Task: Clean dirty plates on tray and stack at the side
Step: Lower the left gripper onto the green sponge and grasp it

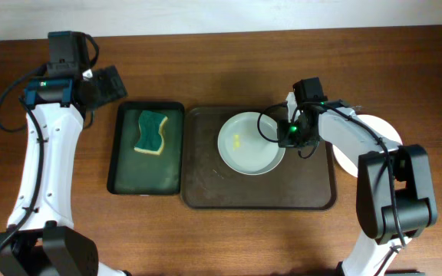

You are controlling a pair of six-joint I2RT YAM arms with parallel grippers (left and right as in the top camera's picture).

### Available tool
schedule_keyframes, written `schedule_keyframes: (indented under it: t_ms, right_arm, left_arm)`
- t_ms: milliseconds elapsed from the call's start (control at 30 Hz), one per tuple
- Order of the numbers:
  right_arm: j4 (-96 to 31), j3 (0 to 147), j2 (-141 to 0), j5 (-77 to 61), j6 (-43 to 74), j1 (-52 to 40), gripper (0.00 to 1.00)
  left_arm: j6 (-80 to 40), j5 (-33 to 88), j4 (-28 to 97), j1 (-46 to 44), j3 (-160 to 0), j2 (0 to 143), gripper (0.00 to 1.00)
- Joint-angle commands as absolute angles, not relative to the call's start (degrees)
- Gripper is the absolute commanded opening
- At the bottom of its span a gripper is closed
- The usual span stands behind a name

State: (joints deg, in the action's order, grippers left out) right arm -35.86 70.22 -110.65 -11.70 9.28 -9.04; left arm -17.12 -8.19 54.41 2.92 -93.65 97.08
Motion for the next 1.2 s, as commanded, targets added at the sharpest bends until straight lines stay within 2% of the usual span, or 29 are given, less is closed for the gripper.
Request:
schedule_keyframes:
  t_ms: [0,67,133,167,333,433,500,667,800,867,1167]
  right_arm:
    - [-35.9,69.5,-111.2,-11.6,9.9,-9.0,0.04]
    - [-36.0,69.5,-111.2,-11.6,9.9,-9.0,0.04]
    - [-36.0,69.5,-111.2,-11.6,9.9,-9.0,0.04]
    - [-36.0,69.5,-111.2,-11.6,9.9,-9.0,0.04]
    - [-36.3,69.5,-111.2,-12.2,9.9,-9.0,0.04]
    - [-36.4,69.5,-111.2,-12.2,9.9,-9.0,0.04]
    - [-36.4,69.5,-111.2,-12.2,9.9,-9.0,0.04]
    - [-36.4,69.5,-111.2,-12.2,9.9,-9.0,0.04]
    - [-36.4,69.5,-111.2,-12.2,9.9,-9.0,0.04]
    - [-36.4,69.5,-111.2,-12.2,9.9,-9.0,0.04]
    - [-36.4,69.5,-111.2,-12.3,9.9,-9.0,0.04]
  left_arm:
    - [-17.0,-5.1,58.6,2.8,-93.6,97.4,0.99]
    - [-17.0,-5.1,61.3,2.8,-93.6,97.4,0.99]
    - [-17.0,-2.6,63.6,2.7,-92.9,97.5,0.9]
    - [-17.0,-1.6,63.8,2.5,-92.1,97.5,0.89]
    - [-12.5,-1.2,59.0,-1.2,-84.4,98.5,0.99]
    - [-7.2,-0.9,54.9,-4.3,-81.6,101.2,0.98]
    - [-3.9,1.7,53.8,-5.3,-81.6,103.4,0.93]
    - [1.1,1.5,48.9,-5.6,-81.6,108.2,0.92]
    - [0.9,0.2,44.0,-5.6,-81.6,110.4,0.84]
    - [0.9,0.2,43.9,-5.6,-81.6,111.5,0.75]
    - [0.9,-1.5,43.7,-5.6,-81.6,117.3,0.74]
